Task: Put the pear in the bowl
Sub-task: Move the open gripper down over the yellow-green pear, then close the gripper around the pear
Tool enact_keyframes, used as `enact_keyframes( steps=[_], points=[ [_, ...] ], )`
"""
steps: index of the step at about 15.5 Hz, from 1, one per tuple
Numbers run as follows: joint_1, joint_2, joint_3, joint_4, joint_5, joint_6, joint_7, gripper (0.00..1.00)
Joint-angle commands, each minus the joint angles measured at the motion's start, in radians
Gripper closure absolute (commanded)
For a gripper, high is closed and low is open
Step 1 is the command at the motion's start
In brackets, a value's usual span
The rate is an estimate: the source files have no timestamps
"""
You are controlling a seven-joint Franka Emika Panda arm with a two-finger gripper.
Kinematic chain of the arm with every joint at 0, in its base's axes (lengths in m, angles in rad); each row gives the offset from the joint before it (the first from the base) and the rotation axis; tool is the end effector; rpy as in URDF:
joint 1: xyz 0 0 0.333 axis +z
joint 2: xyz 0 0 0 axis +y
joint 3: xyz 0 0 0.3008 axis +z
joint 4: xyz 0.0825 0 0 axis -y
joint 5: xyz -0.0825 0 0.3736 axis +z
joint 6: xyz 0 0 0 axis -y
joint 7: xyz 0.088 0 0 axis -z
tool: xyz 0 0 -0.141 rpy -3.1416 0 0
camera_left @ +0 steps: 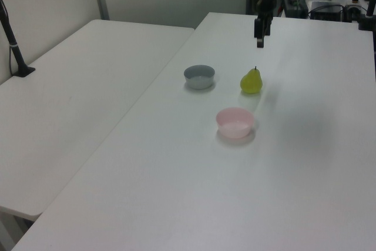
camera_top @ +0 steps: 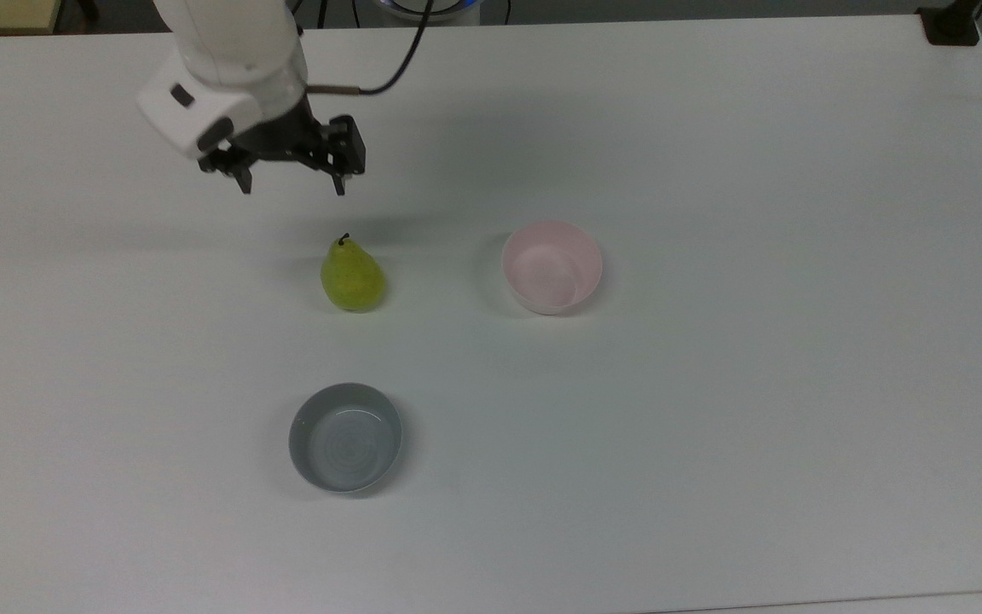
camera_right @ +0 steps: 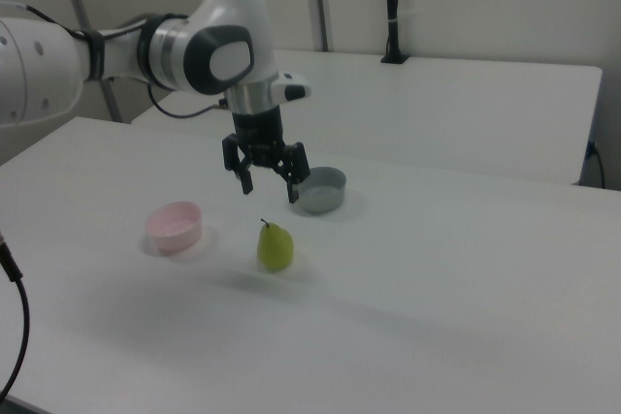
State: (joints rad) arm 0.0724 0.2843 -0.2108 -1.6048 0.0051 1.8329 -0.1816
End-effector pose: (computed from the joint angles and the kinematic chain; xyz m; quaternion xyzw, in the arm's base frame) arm 0.6191 -0.0754 0.4178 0.9990 0.0242 -0.0290 0.0227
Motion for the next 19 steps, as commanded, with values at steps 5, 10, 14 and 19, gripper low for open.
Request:
enact_keyframes(
  steps=[5,10,14,19],
  points=[
    [0.084,0.107,-0.031,-0.027,-0.063,0.095,-0.027,0.00],
    [0.109,0.164,-0.033,-0.029,-0.095,0.123,-0.024,0.00],
    [0.112,0.174,-0.033,-0.052,-0.100,0.158,-0.026,0.00],
    [0.113,0.196,-0.033,-0.059,-0.116,0.186,-0.027,0.00]
  ],
)
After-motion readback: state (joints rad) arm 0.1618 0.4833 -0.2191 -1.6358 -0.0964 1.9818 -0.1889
